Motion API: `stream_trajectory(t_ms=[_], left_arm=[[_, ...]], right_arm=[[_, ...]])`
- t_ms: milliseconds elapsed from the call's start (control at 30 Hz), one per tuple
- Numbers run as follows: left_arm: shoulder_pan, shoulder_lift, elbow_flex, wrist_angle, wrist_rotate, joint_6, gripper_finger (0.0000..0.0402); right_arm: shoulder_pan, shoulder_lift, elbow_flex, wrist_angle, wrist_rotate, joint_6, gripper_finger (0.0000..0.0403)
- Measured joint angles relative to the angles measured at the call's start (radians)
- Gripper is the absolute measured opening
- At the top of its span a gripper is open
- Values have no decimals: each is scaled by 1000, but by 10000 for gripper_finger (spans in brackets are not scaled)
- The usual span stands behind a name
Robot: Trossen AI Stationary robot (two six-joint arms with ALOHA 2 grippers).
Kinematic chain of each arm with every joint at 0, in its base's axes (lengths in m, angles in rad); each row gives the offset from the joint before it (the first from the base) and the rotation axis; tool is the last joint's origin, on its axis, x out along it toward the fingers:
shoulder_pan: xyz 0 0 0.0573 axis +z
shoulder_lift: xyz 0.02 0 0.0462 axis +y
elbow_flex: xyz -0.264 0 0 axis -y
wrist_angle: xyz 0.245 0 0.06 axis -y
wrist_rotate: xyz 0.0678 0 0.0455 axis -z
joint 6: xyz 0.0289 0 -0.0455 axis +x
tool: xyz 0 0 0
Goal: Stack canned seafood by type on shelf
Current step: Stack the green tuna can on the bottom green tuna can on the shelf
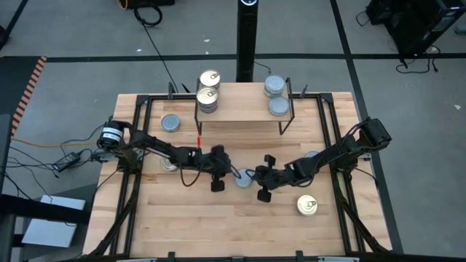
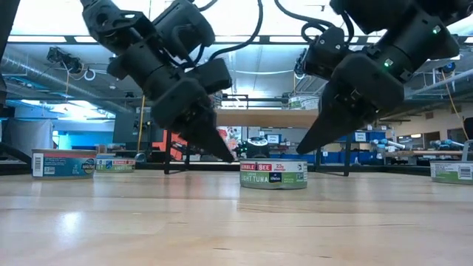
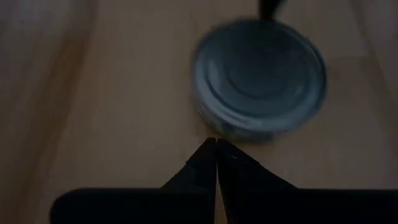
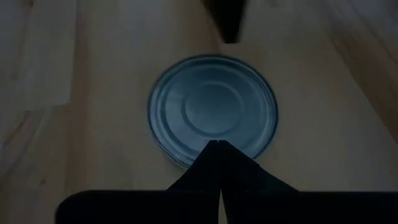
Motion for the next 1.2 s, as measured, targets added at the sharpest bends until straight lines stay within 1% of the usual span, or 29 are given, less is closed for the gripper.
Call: stream_trajectory(t_ms=[167, 300, 867, 1200], left_arm=[[-13, 0, -49, 74, 0, -54, 18], [-22, 0, -58, 108, 4, -70, 18], [-33, 0, -58, 147, 5, -70, 18], [-33, 0, -58, 146, 4, 4, 19]], right_arm=[[-6, 3, 0, -30, -18, 20, 11], [-14, 11, 2, -29, -21, 30, 11], [-17, 17, 4, -96, -39, 94, 11], [-7, 18, 3, -121, -38, 120, 11]])
